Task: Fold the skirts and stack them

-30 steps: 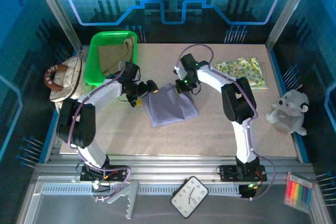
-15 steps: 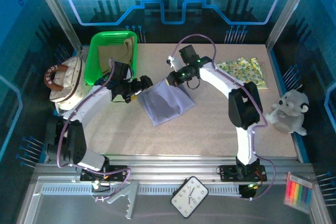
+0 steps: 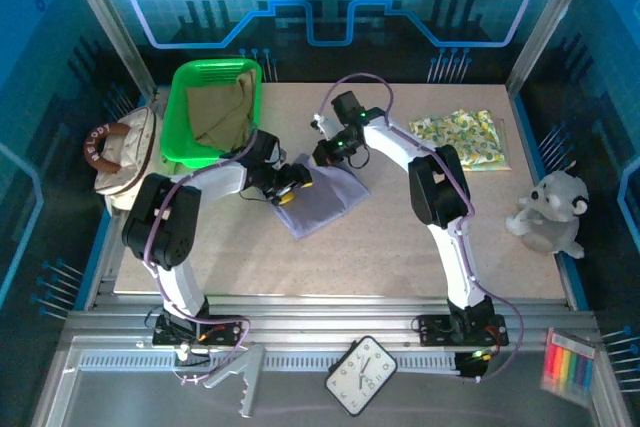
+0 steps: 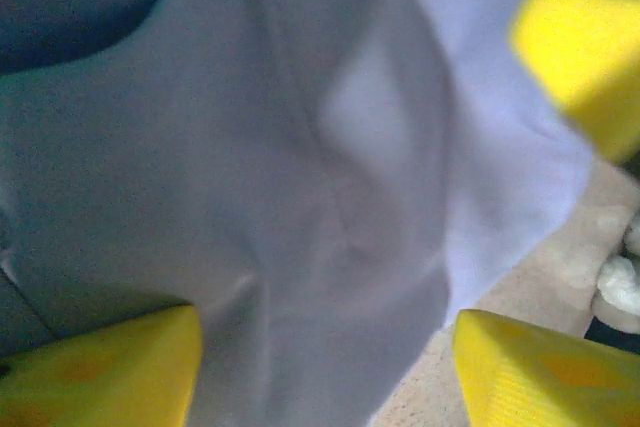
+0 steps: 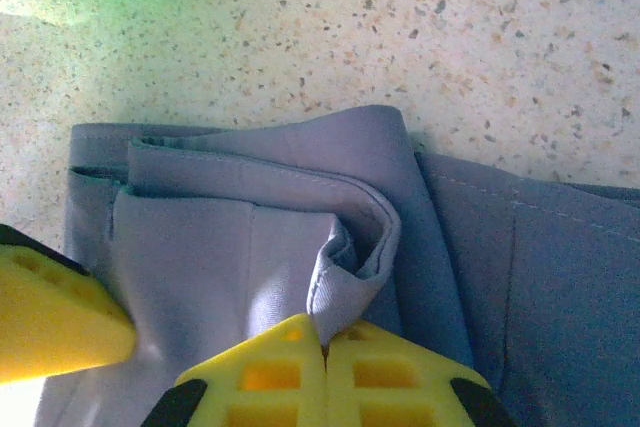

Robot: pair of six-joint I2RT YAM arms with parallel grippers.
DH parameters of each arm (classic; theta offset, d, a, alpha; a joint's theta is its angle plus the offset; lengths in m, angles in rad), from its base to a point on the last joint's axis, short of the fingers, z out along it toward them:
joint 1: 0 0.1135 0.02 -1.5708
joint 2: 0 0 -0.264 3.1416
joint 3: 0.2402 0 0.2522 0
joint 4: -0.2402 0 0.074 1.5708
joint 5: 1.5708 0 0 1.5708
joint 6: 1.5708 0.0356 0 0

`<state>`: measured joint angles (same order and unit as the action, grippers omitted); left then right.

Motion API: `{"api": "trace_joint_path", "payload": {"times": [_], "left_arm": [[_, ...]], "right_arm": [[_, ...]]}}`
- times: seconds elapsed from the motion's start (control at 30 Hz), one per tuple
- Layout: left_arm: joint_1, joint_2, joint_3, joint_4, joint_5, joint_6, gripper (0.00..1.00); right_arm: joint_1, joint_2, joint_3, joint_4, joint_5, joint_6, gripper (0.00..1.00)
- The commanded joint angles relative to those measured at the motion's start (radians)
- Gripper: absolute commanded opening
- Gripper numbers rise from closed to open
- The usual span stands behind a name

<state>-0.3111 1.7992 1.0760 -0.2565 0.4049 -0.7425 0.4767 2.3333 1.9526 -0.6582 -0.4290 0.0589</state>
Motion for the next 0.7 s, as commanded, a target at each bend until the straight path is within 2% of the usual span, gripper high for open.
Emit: {"api": "trace_joint_path", "payload": {"times": [0.0, 0.1, 0.2, 0.33, 0.37, 0.47, 0.5, 0.57, 0.67], "left_arm": [[-0.006, -0.041, -0.033, -0.07, -0.083, -0.028, 0.59], [0.006, -0.094, -0.157, -0.062, -0.152, -0.061, 0.56], [0.023, -0.065, -0.202, -0.041, -0.134, -0.073, 0.55], [0.023, -0.023, -0.206, -0.032, -0.128, -0.075, 0.54], [0.024, -0.023, -0.203, -0.035, -0.131, -0.072, 0.54], [0.026, -0.023, -0.187, -0.049, -0.14, -0.064, 0.55], [0.027, -0.023, -0.183, -0.053, -0.14, -0.063, 0.55], [0.03, -0.024, -0.18, -0.059, -0.141, -0.059, 0.55], [0.036, -0.021, -0.179, -0.068, -0.141, -0.05, 0.56]], "right_arm": [[-0.006, -0.046, 0.026, -0.016, -0.048, 0.003, 0.0], [-0.008, -0.027, 0.024, 0.021, -0.052, 0.015, 0.0], [-0.016, 0.081, 0.104, -0.017, -0.038, 0.035, 0.06], [-0.033, 0.139, 0.216, -0.117, 0.071, 0.095, 0.4], [-0.037, 0.121, 0.204, -0.127, 0.114, 0.099, 0.45], [-0.065, 0.054, 0.122, -0.148, 0.172, 0.099, 0.75], [-0.08, 0.036, 0.094, -0.156, 0.161, 0.093, 0.79], [-0.112, 0.019, 0.053, -0.191, 0.052, 0.059, 0.89], [-0.139, 0.015, 0.018, -0.243, -0.109, 0.024, 0.9]]}}
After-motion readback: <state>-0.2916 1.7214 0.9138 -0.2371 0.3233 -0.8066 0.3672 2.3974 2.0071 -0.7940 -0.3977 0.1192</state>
